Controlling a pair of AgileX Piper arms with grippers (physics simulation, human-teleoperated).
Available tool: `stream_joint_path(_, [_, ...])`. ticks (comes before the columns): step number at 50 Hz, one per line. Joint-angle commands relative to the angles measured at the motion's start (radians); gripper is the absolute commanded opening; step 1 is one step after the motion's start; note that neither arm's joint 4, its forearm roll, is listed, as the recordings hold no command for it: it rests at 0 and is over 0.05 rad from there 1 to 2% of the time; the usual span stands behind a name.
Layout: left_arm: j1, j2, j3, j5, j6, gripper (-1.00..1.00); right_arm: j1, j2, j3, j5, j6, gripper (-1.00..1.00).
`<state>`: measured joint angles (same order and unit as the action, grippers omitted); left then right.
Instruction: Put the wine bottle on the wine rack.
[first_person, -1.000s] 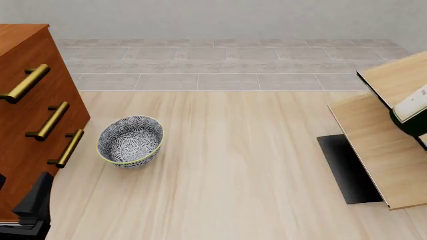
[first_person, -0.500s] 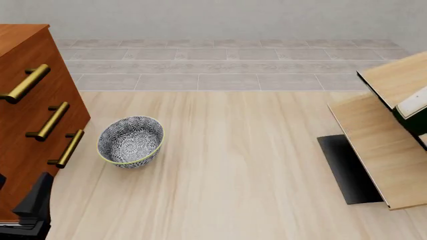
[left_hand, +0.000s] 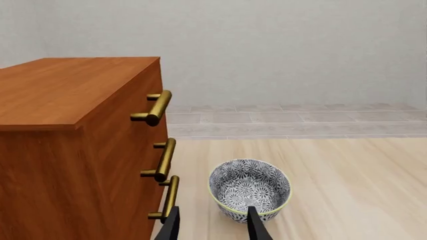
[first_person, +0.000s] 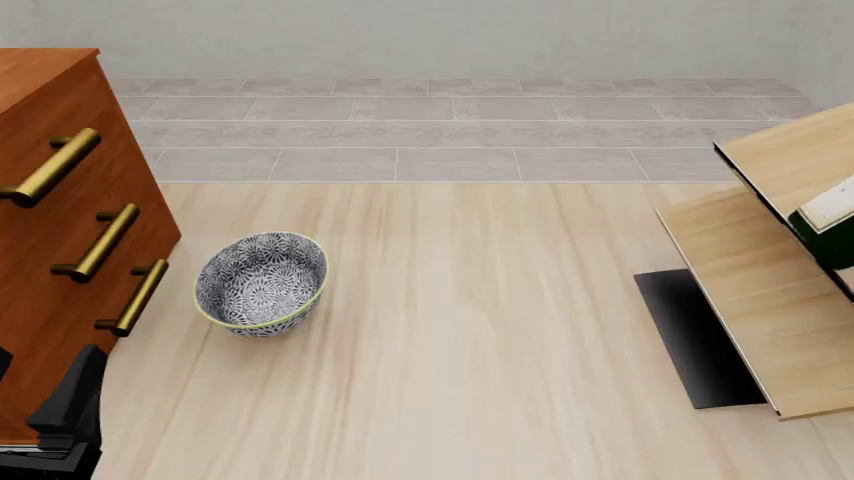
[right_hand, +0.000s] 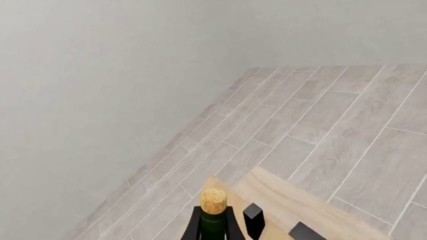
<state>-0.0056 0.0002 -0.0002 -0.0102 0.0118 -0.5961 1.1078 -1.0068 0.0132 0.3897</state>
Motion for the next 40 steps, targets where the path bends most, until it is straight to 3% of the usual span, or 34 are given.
stream_joint_path(1, [0.0,0.0,0.0,0.0,0.001,1.0,-0.02,0.047,-0.007,0.002,0.007,-1.0])
stream_joint_path(40, [0.003,0.0,-0.001,0.002,0.0,1.0,-0.089,0.149,-0.04,-0.019,0.002,-1.0])
